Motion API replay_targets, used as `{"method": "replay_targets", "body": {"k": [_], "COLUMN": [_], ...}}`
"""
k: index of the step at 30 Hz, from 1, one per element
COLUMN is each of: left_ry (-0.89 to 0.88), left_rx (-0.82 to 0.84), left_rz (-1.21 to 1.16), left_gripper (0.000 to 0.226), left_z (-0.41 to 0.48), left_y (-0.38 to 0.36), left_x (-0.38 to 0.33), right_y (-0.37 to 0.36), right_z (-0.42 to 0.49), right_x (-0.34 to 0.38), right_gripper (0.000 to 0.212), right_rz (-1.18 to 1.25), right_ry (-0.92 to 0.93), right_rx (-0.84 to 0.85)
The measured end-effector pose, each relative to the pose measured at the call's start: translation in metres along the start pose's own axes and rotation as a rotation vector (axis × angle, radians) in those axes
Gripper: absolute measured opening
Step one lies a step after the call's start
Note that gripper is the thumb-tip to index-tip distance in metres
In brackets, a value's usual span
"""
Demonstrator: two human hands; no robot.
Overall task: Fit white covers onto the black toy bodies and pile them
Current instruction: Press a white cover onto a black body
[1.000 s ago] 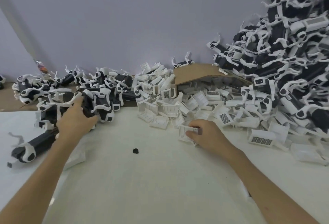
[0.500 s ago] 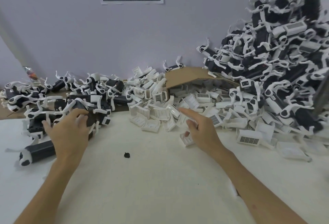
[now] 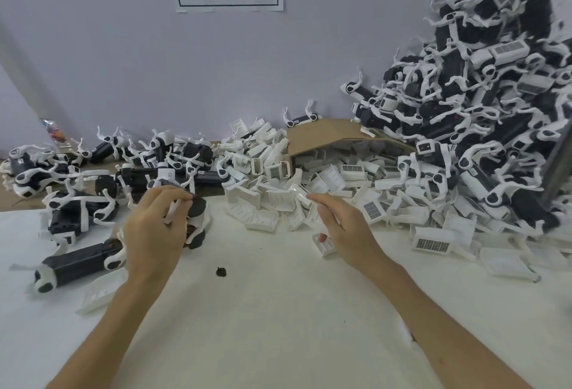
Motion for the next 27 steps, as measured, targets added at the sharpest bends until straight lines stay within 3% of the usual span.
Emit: {"method": "replay_targets", "body": {"k": [7,12,19,22,27], "left_ry": [-0.106,-0.168,0.108,0.186,0.140], "left_rx": [0.087,0.306,0.489,0.543,0.560], "left_rz": [-0.196,-0.251,-0.306,-0.290,-0.215], "left_gripper": [0.006,0.020,0.056,0.052,0.040], "left_z": [-0.011,-0.033,-0.034,-0.042,-0.048], "left_y": [-0.011,-0.036,-0.047,-0.053,-0.056], "left_x": [-0.029,-0.049,-0.032,-0.029,-0.029], "right_y": [0.000,-0.007,-0.004,-0.006,-0.003], "right_z": [0.000,0.000,0.000,-0.002,0.002], "right_x": [0.000,-0.008,-0.010,-0.011,-0.008], "right_gripper": [0.042,0.049,0.053,0.053,0.047], "right_rz": [-0.059,-0.160,-0.193,-0.158,0.008], "right_ry": [-0.025,-0.041,-0.051,-0.079,-0.151], "right_rx": [0.030,0.109,0.086,0.110,0.055]}}
Point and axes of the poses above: each hand's wrist, its own z-axis towards the middle knuckle, its own y-axis out of the back of the hand, x = y × z, the point moved 8 cm from there along z, towards the middle knuckle, and after that the axes turned 12 degrees about -x, right-handed, at the moved point
